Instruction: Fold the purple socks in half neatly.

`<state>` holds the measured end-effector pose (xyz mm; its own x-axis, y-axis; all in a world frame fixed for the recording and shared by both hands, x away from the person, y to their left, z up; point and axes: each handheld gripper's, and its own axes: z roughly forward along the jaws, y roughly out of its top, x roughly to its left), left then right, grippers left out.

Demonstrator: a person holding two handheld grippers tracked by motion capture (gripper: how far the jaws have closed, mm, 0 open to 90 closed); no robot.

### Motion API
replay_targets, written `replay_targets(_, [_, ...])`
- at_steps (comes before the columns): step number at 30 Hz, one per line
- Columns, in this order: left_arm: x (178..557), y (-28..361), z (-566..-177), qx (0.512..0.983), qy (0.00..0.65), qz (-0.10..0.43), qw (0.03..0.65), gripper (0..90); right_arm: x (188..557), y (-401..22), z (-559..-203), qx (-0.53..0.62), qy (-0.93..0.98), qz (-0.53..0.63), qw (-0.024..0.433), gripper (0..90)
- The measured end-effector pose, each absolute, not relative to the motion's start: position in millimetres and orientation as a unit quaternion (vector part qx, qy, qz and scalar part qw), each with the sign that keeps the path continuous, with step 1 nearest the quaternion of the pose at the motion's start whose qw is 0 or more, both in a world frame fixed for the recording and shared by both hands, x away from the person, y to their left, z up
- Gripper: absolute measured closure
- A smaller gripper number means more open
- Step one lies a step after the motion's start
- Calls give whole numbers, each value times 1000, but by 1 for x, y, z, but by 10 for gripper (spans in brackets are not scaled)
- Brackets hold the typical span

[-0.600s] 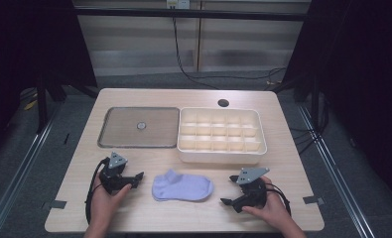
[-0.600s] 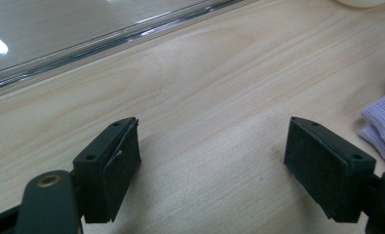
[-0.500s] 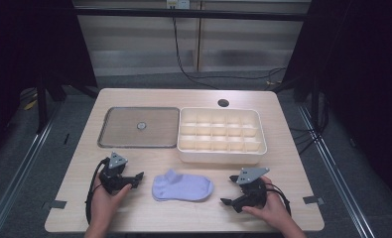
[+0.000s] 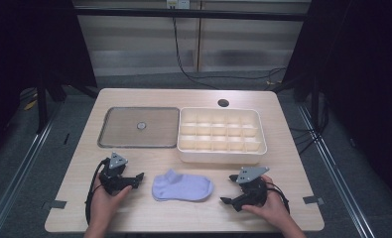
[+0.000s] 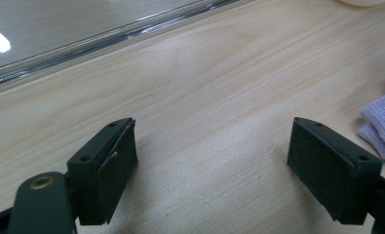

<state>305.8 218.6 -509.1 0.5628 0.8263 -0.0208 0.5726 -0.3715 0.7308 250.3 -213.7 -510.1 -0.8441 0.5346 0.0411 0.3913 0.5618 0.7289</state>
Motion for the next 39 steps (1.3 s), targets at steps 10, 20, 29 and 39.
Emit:
replay_targets(10, [305,218,-509,806,436,179,357,180,251,-211,-504,257,881,389,76,296])
replay_targets(20, [301,206,-499,825,436,143,330,232,250,-203,-500,245,890,379,72,513])
replay_targets(29, [293,195,-484,824,439,99,345,286,253,-199,-497,243,891,377,73,785])
replay_targets(39, [289,181,-477,828,438,36,348,397,257,-192,-498,232,900,362,71,900])
